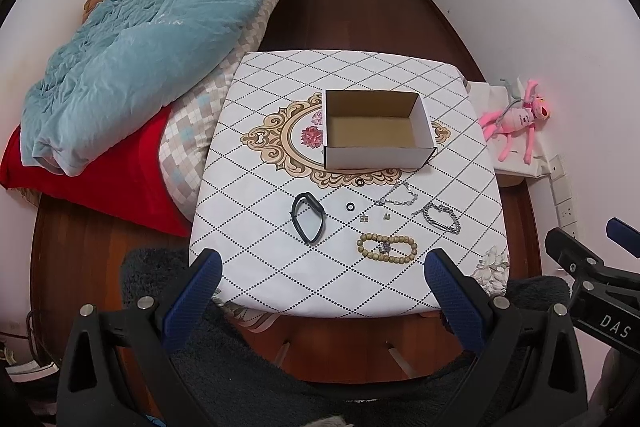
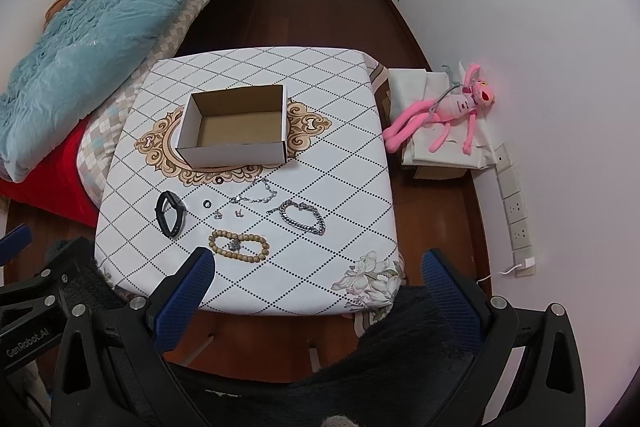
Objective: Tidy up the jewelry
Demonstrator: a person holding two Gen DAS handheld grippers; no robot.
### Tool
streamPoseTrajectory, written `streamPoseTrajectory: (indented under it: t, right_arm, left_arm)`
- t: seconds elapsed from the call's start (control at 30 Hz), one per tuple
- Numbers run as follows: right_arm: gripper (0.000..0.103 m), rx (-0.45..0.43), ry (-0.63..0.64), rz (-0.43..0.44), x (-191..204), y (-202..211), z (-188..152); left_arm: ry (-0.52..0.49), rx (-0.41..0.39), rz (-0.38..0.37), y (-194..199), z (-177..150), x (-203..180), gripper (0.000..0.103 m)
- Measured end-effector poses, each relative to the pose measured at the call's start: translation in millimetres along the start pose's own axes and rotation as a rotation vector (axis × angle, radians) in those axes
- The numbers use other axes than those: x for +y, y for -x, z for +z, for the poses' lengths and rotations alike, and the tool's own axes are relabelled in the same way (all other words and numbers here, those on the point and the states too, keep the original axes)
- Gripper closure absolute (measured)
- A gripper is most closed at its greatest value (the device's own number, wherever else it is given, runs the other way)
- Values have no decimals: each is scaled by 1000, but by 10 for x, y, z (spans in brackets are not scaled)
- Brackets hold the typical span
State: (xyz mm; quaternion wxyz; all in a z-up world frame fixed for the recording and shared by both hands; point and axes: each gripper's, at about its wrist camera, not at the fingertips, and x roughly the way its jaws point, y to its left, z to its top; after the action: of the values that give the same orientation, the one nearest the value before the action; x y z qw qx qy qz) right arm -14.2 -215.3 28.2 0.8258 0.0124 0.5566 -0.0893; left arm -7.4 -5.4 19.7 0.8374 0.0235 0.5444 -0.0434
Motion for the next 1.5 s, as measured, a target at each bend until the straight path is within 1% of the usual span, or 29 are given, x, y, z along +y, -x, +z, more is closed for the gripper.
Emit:
streamPoseTrajectory:
  t: [0.9, 1.0, 1.1, 1.17, 1.27, 1.33, 1.4, 1.47, 1.5]
  right_arm:
    - [0, -21, -3, -8, 30, 104, -22]
    - [0, -31, -21, 3, 34, 117, -34]
    - [0, -60, -74, 63, -29, 86, -27]
    - [0, -83, -107, 89, -68, -5, -6]
    - [0, -85, -138, 56, -111, -275, 63]
    - [0, -57, -156, 36, -144, -554, 85]
    - [0, -20, -170, 36, -157, -824, 90]
    - [1, 21, -167, 39, -132, -1125, 59]
    - [4, 45, -160, 35, -116, -1272, 36]
  left_arm:
    - [2, -13, -7, 68, -41, -29, 0]
    - [4, -16, 7, 28, -36, -14, 0]
    - [5, -29, 23, -86, 18, 2, 0]
    - [5, -49, 54, -216, 73, 17, 0]
    - [15, -67, 101, -476, 151, 61, 0]
    - [16, -63, 129, -669, 174, 107, 0]
    - [13, -41, 155, -944, 193, 164, 0]
    - [17, -1, 155, -1181, 186, 222, 0]
    - [21, 18, 150, -1289, 177, 245, 3]
